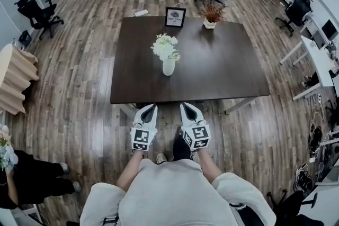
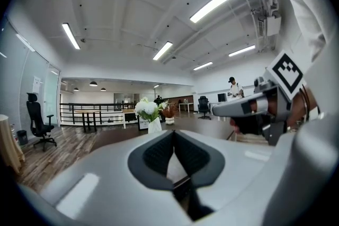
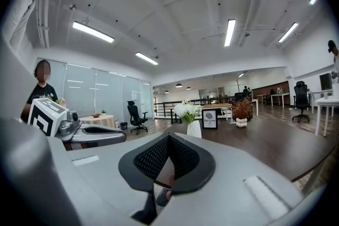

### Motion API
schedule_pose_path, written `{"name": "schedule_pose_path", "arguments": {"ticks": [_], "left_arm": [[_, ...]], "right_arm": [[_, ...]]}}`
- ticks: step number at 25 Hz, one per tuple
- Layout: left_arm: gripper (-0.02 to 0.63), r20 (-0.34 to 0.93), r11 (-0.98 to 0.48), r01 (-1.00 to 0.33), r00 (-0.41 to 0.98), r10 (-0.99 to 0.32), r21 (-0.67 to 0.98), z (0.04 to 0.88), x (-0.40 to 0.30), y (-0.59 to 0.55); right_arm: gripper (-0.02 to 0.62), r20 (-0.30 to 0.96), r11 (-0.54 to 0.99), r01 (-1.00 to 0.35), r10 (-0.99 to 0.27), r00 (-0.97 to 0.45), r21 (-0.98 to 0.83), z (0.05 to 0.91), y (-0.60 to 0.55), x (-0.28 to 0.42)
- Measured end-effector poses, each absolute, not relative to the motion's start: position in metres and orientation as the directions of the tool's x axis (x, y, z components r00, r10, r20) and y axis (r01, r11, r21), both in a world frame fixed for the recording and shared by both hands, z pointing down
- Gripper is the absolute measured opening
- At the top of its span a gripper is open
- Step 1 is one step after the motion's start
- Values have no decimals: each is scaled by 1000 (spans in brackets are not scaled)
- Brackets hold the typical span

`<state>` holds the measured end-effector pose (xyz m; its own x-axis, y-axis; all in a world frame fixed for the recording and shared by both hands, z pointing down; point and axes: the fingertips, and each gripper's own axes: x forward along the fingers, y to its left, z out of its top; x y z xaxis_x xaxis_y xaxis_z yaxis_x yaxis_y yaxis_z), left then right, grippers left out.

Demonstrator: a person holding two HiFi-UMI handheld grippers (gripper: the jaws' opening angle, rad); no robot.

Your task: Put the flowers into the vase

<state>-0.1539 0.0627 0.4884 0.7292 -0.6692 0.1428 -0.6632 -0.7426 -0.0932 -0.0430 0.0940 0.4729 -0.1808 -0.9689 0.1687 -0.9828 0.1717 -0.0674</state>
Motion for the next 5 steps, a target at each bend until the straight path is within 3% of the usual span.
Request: {"name": "schedule_pose_path", "arguments": {"ticks": [5], "left_arm": [[9, 150, -743, -663, 729, -668, -90, 492, -150, 66]], "right_arm": [[-5, 168, 172, -983, -969, -181, -67, 473, 97, -42]]}}
